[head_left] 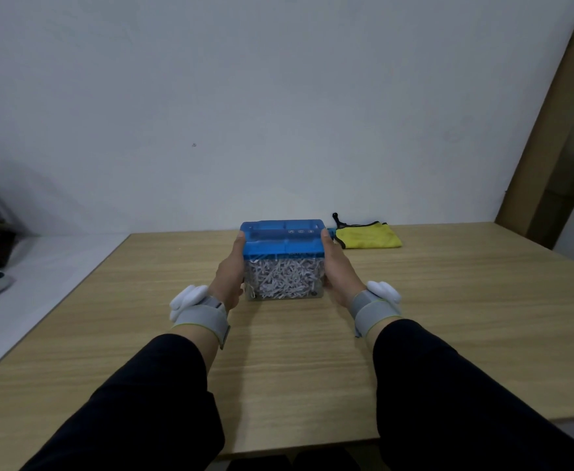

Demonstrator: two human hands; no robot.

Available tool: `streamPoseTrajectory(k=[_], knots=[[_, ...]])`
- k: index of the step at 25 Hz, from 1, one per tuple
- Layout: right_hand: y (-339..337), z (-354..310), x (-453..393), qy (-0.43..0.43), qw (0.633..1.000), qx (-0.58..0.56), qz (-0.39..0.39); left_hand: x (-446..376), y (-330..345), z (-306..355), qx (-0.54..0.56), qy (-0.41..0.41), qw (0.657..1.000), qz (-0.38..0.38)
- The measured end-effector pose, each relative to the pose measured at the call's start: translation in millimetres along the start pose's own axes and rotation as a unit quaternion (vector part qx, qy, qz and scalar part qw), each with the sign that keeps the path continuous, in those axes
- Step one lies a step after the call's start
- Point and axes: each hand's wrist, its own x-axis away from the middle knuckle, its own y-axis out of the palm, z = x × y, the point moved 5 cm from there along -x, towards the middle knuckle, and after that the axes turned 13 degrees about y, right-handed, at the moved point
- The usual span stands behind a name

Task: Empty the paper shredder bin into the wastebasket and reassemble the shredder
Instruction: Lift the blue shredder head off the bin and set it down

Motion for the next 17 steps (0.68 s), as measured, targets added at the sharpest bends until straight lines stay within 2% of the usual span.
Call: streamPoseTrajectory(k=[4,7,9,13,15,17], knots=[[-16,-20,3,-0.046,0.992,0.071,0.089,-10,-7,18,-0.128,0.116,0.984,0.040],[-17,-48,5,-0.145,0.956,0.199,0.158,-18,-11,36,-0.266,0.185,0.945,0.047],[-10,-64,7,-0.206,0.918,0.286,0.181,-22,-4,50,-0.376,0.237,0.896,0.020],[21,-75,4,-0.268,0.849,0.433,0.142,-26,20,67,-0.559,0.338,0.755,-0.050],[36,-73,3,-0.290,0.807,0.498,0.130,-26,29,67,-0.610,0.356,0.705,-0.066],[47,-69,3,-0.301,0.780,0.535,0.124,-27,36,67,-0.653,0.353,0.667,-0.063]])
